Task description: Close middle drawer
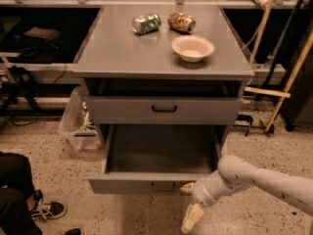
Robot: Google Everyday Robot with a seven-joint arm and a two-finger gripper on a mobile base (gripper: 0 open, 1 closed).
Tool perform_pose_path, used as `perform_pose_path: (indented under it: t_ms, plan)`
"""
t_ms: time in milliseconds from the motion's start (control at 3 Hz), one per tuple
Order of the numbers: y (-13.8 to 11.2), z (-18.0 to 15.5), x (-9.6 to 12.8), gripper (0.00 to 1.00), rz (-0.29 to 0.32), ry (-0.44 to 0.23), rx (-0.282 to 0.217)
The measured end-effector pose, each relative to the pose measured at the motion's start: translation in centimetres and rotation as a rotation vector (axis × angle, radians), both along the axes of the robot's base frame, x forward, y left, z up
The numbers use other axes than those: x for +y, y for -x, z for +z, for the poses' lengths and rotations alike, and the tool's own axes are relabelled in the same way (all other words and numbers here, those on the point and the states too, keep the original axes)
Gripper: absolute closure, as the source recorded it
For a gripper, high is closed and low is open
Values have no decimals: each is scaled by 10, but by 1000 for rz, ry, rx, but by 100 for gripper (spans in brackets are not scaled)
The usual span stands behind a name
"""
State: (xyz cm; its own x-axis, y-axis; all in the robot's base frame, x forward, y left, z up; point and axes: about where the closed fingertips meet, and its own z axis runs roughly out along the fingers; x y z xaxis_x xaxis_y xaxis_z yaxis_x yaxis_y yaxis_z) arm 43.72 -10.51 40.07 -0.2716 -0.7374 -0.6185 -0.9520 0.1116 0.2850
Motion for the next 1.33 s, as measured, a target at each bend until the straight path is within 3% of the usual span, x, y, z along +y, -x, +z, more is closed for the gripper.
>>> perform_pose_path:
  t_ms: [667,1000,1333]
  plan:
    - [-117,58,47,0,-160,-20,-134]
    - [-117,58,47,0,-160,-20,-134]
    - [-127,41,33,0,-204,-40,-137]
